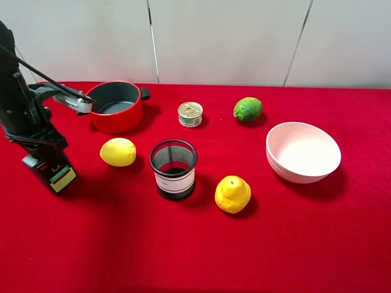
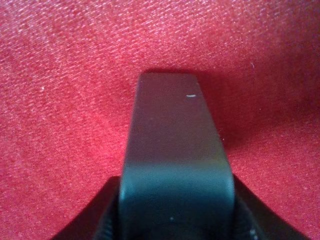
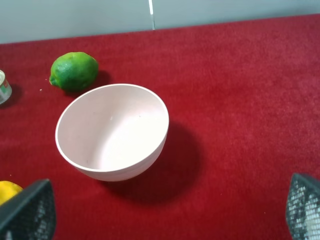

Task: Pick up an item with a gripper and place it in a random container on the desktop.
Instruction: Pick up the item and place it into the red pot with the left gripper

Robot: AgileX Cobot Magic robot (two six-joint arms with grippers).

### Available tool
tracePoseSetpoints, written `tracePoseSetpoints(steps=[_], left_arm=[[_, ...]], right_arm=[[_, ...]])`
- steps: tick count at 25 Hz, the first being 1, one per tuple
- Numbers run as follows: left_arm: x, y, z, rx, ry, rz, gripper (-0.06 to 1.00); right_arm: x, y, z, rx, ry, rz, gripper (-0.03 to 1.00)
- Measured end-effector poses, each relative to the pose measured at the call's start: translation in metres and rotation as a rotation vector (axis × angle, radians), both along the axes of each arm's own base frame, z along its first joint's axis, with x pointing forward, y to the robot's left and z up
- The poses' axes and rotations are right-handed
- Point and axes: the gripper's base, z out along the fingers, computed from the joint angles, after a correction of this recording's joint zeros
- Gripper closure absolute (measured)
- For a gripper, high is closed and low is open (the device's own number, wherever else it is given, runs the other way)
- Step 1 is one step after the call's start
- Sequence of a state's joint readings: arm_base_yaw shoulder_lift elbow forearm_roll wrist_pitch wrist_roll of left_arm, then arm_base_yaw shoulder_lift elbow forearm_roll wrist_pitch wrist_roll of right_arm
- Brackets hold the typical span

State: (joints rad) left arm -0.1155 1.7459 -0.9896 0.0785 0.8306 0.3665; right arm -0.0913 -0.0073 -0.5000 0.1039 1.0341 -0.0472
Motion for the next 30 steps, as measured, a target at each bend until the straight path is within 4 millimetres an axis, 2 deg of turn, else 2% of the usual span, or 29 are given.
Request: tracePoseSetpoints(steps=[4,20,30], left_arm=[[-0.001,0.000,0.008,-0.002,-0.018,0.000,0.54],[0.000,0.001,0.092,0.004,-0.025,0.018,0.54],[0.019,-0.005,0.136,-0.055,-0.190,0.029,0.54]], right_arm=[[0.000,0.000,0.000,0.000,0.000,0.000,0.28],[0.000,0.000,0.000,0.000,0.000,0.000,0.28],[0.000,0.000,0.000,0.000,0.000,0.000,0.28]])
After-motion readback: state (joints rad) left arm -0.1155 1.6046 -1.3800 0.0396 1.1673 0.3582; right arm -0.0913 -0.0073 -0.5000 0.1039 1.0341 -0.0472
